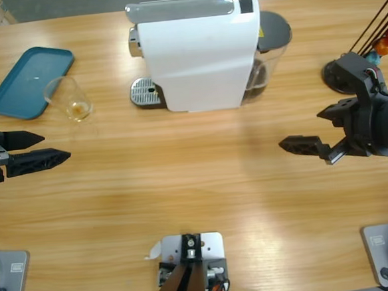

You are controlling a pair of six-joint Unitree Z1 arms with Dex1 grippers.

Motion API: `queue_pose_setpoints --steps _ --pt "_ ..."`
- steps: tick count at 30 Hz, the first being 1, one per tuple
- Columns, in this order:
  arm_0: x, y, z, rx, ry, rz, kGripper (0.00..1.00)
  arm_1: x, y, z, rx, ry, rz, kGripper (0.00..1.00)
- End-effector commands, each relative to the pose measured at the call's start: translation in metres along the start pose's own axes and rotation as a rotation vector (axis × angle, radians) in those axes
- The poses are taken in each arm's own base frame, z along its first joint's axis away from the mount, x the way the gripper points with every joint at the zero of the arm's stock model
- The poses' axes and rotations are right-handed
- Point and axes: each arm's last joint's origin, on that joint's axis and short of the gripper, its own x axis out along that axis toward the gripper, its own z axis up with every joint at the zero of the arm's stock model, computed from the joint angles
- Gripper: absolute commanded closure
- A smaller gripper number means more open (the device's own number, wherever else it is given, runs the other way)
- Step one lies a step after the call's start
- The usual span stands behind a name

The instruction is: Pour coffee

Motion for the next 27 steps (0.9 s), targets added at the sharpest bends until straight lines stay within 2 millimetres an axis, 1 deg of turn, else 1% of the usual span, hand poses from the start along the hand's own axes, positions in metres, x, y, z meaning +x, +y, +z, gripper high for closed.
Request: queue_pose_setpoints --steps 1,6,18,21,24,25,27 --pt "0.005 0.002 -0.002 0.004 0.040 0.006 0.184 0.013 0.001 -0.005 -0.015 0.045 -0.023 0.018" --pt "0.006 0.002 -0.002 0.003 0.043 0.006 0.184 0.013 0.002 -0.004 -0.015 0.046 -0.023 0.018" --pt "0.004 0.002 -0.001 -0.001 0.038 0.009 0.170 0.003 -0.001 -0.007 -0.023 0.009 -0.012 0.009" --pt "-0.007 0.002 0.003 0.000 0.027 0.043 0.165 0.006 -0.001 -0.007 -0.024 0.020 -0.017 0.012" --pt "-0.026 0.001 0.000 0.005 -0.023 0.039 0.165 0.010 0.001 -0.005 -0.026 0.032 -0.021 0.013" --pt "-0.034 0.000 0.000 0.011 -0.045 0.035 0.151 0.011 0.001 -0.005 -0.027 0.038 -0.023 0.013" --pt "-0.041 0.000 -0.001 0.019 -0.075 0.045 0.131 0.014 0.001 -0.004 -0.026 0.046 -0.029 0.013"
